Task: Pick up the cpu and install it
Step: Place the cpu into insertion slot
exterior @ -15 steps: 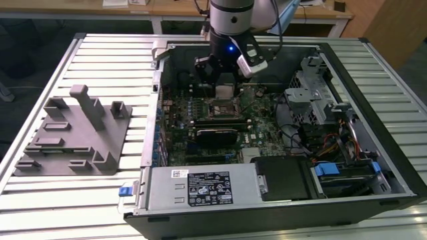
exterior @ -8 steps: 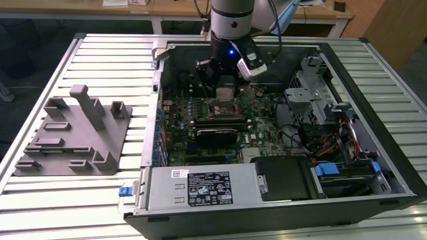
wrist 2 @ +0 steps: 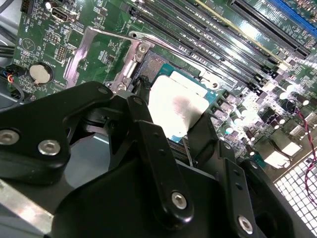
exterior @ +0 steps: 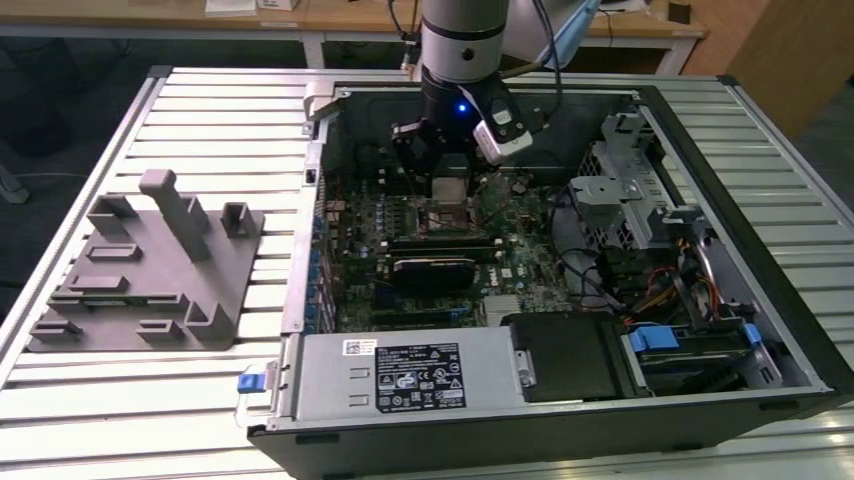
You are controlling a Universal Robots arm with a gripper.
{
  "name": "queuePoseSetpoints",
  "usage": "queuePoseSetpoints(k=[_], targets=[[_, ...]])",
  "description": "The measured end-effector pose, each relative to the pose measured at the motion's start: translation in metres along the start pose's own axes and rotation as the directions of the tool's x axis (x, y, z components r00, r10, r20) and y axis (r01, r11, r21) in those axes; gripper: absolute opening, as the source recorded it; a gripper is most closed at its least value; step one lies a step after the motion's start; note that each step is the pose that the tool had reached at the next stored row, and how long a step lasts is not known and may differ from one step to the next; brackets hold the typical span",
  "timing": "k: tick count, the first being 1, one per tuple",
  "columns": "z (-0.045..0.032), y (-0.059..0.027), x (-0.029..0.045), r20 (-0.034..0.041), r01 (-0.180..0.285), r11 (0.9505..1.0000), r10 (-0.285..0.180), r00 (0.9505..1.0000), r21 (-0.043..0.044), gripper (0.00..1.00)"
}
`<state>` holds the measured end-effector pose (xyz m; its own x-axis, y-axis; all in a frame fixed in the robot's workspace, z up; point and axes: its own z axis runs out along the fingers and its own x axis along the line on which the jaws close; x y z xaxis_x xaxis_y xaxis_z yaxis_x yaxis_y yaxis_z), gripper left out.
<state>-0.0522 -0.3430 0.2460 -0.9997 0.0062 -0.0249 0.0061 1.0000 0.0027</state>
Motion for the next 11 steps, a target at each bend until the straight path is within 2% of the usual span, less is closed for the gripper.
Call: queuePoseSetpoints(k=[11], targets=[[0.0002, 0.0, 0.0, 0.0, -0.002, 1.0, 0.002, 1.0, 0.0, 0.55]])
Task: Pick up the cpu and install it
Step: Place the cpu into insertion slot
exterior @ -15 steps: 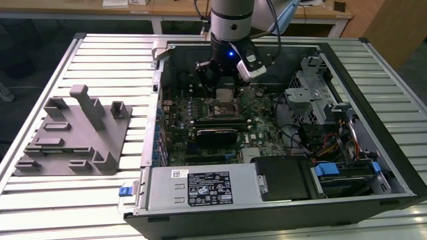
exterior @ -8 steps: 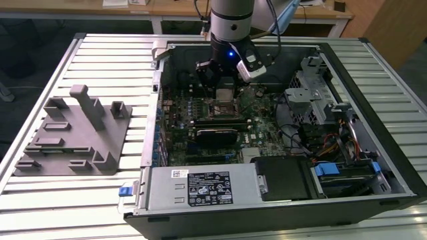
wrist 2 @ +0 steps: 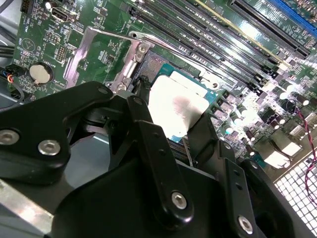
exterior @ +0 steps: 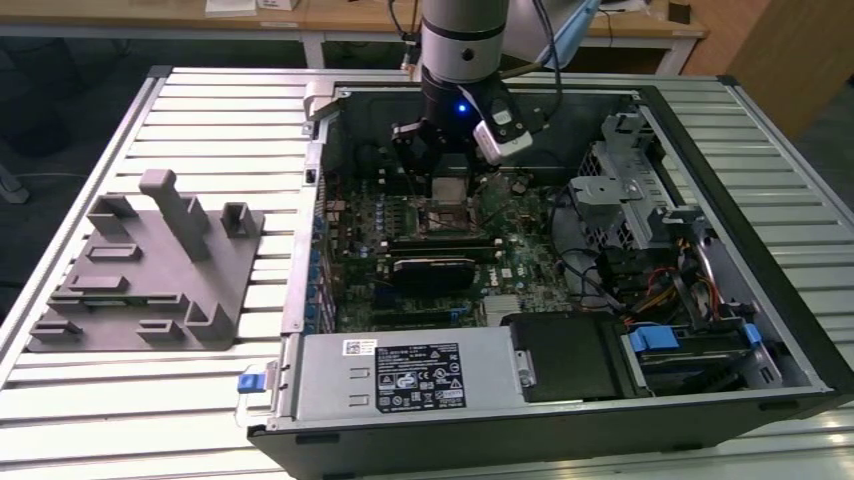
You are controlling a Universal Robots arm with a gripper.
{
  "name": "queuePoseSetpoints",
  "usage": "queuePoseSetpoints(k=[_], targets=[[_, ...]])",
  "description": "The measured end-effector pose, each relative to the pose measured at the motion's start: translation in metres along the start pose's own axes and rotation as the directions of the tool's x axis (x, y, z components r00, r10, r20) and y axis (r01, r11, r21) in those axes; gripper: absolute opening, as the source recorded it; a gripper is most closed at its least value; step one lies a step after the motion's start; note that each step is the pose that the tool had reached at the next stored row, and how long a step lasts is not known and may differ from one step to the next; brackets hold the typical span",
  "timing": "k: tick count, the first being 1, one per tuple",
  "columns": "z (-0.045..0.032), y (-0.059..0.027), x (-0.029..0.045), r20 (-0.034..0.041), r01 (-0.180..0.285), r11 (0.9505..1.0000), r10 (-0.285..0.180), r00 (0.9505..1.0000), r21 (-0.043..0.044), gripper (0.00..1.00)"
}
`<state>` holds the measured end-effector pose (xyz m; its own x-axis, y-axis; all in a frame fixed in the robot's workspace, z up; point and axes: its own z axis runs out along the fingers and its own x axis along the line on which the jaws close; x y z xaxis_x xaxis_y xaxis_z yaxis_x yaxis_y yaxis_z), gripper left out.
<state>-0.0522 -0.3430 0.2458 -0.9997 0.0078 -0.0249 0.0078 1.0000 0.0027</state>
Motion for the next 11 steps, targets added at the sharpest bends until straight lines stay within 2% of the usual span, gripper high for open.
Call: queuePoseSetpoints(k=[3, 6, 7, 11], targets=[[0.0001, 0.0, 0.0, 0.0002, -0.041, 0.9992, 0.041, 0.9992, 0.0009, 0.55], [0.0001, 0.0, 0.0, 0.0004, -0.095, 0.9955, 0.095, 0.9955, 0.0022, 0.55], [0.0001, 0.0, 0.0, 0.0005, -0.113, 0.9936, 0.113, 0.9936, 0.0027, 0.55], [0.0002, 0.0, 0.0, 0.001, -0.194, 0.981, 0.194, 0.981, 0.0047, 0.55]])
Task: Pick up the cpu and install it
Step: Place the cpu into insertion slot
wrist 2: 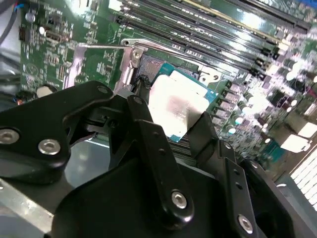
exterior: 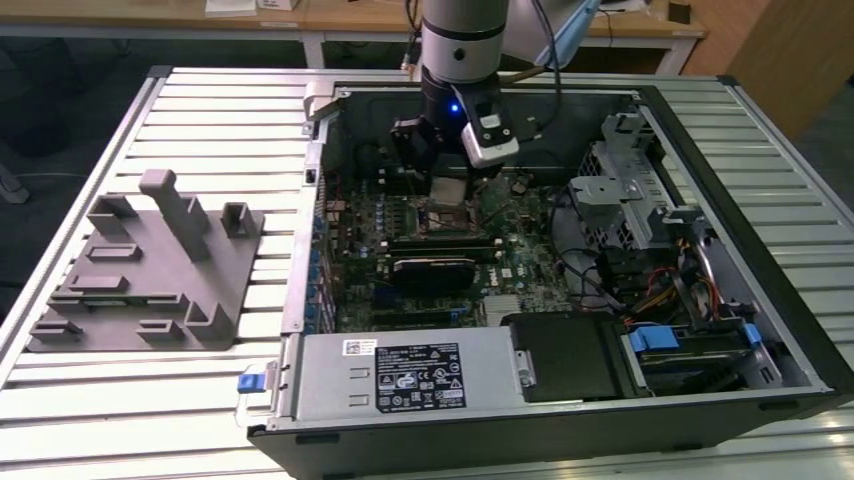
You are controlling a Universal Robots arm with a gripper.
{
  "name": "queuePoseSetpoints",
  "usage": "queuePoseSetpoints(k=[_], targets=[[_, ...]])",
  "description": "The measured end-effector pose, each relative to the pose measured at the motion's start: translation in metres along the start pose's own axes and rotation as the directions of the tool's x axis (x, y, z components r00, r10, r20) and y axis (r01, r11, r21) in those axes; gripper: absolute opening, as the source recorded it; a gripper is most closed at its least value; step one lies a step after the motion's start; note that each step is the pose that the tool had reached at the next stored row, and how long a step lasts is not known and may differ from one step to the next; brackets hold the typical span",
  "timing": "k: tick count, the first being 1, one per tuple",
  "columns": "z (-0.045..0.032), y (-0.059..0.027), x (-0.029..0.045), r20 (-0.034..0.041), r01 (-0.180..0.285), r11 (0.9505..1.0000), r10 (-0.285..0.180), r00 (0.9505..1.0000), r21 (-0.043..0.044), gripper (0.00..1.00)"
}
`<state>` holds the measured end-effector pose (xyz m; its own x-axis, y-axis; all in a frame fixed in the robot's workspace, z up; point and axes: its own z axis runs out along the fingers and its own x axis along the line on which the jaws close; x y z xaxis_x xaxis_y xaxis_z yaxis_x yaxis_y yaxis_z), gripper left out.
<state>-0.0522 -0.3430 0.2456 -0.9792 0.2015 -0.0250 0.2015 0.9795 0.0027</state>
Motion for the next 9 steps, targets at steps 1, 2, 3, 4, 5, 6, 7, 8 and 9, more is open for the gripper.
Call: queuePoseSetpoints(k=[1, 2, 3, 4, 5, 6, 7, 8, 9], targets=[[0.0, 0.0, 0.0, 0.0, -0.017, 0.9999, 0.017, 0.9999, 0.0004, 0.55], [0.0, 0.0, 0.0, 0.0001, -0.036, 0.9994, 0.036, 0.9994, 0.0009, 0.55], [0.0001, 0.0, 0.0, 0.0002, -0.054, 0.9985, 0.054, 0.9985, 0.0014, 0.55], [0.0001, 0.0, 0.0, 0.0003, -0.072, 0.9974, 0.072, 0.9974, 0.0018, 0.55], [0.0001, 0.0, 0.0, 0.0003, -0.09, 0.9959, 0.09, 0.9959, 0.0023, 0.55], [0.0001, 0.0, 0.0, 0.0004, -0.108, 0.9941, 0.108, 0.9941, 0.0028, 0.55], [0.0001, 0.0, 0.0, 0.0005, -0.126, 0.992, 0.126, 0.992, 0.0032, 0.55], [0.0001, 0.0, 0.0, 0.0006, -0.144, 0.9896, 0.144, 0.9896, 0.0036, 0.55], [0.0002, 0.0, 0.0, 0.0008, -0.162, 0.9868, 0.162, 0.9868, 0.004, 0.55]])
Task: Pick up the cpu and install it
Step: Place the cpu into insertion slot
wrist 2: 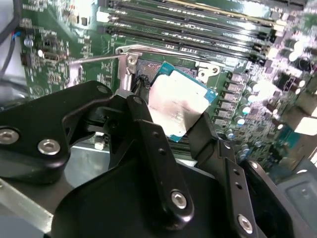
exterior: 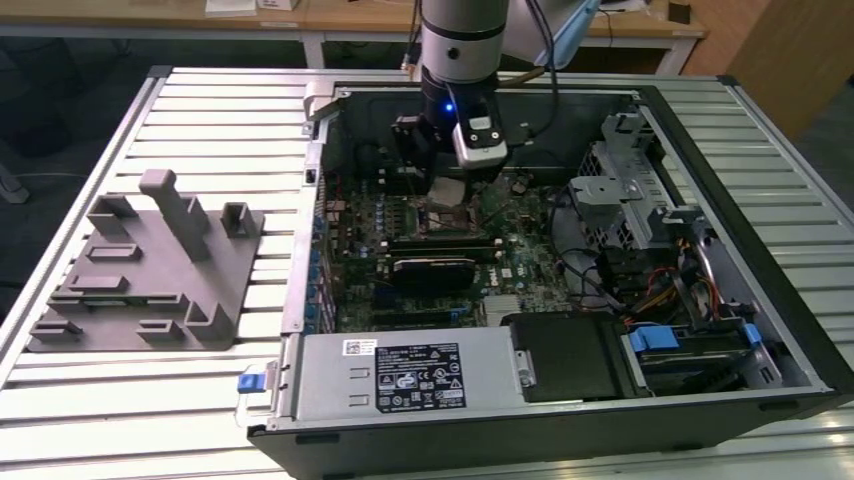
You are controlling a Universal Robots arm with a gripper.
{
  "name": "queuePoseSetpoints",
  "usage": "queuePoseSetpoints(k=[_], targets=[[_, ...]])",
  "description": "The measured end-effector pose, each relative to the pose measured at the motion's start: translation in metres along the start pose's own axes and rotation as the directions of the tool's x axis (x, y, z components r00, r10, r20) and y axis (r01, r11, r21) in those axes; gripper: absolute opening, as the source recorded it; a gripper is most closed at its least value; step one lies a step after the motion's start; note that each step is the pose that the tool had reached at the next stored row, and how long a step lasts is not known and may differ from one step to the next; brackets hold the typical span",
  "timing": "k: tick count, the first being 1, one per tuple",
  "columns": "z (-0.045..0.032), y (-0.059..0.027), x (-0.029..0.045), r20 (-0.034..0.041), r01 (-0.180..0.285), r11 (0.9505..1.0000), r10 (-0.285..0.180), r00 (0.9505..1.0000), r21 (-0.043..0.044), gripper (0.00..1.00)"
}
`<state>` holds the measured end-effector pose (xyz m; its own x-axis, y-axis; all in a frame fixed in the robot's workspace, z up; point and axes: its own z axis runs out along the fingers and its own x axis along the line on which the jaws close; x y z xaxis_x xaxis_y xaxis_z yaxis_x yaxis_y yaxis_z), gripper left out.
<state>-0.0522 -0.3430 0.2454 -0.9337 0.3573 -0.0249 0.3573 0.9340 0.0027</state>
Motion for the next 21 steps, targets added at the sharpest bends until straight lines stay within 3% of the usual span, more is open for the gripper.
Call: queuePoseSetpoints(k=[6, 11, 16, 21], targets=[[0.0001, 0.0, 0.0, 0.0004, -0.109, 0.9941, 0.109, 0.9941, 0.0028, 0.55], [0.0002, 0.0, 0.0, 0.001, -0.199, 0.9799, 0.199, 0.98, 0.005, 0.55], [0.0003, 0.0, 0.0, 0.0018, -0.288, 0.9576, 0.288, 0.9576, 0.0072, 0.55], [0.0006, 0.0, 0.0, 0.0029, -0.374, 0.9274, 0.374, 0.9275, 0.0092, 0.55]])
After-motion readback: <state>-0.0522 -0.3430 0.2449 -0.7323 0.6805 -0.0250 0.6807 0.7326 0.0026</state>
